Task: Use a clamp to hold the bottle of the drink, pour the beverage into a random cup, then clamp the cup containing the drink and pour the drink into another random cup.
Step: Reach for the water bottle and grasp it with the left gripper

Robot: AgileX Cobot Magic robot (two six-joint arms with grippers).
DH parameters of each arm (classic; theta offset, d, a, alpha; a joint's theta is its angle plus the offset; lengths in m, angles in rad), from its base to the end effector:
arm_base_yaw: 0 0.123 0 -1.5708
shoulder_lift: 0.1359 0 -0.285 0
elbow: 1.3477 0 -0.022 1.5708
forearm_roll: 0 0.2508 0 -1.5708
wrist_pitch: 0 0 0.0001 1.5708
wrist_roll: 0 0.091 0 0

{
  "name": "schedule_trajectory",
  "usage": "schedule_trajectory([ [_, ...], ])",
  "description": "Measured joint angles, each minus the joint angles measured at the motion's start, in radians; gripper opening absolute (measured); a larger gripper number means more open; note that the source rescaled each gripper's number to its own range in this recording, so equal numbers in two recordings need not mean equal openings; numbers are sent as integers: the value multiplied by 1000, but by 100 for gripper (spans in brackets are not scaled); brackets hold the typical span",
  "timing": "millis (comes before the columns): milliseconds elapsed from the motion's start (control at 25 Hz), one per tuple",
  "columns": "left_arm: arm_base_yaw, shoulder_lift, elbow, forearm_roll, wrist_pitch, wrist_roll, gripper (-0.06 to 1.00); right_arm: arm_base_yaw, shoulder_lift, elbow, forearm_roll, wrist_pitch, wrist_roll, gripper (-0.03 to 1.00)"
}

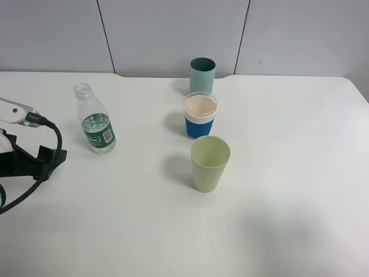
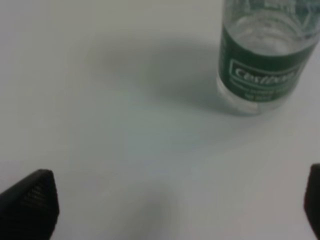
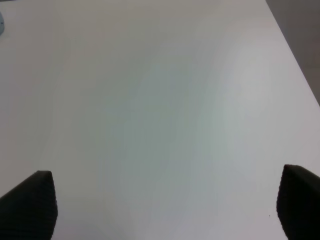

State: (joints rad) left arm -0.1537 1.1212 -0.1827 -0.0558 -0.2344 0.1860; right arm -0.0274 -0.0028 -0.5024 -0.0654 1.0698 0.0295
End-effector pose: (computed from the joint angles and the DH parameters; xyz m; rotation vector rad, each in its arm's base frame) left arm 0.1662 -0.0246 0.1672 0.3039 2.1668 0.0017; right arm -0.0062 -0.0051 0.2773 0.0618 2.0464 -0.0770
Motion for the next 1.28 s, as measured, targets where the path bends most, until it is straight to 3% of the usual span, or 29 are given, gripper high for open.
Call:
schedule_trajectory([
  [640, 0, 312, 19, 173, -403, -133, 100, 0, 0, 0, 0, 0, 0, 61],
  [920, 0, 462, 22, 237, -617, -143, 100, 0, 0, 0, 0, 0, 0, 61],
  [1280, 0, 561, 21, 286, -738, -151, 100, 0, 0, 0, 0, 0, 0, 61],
])
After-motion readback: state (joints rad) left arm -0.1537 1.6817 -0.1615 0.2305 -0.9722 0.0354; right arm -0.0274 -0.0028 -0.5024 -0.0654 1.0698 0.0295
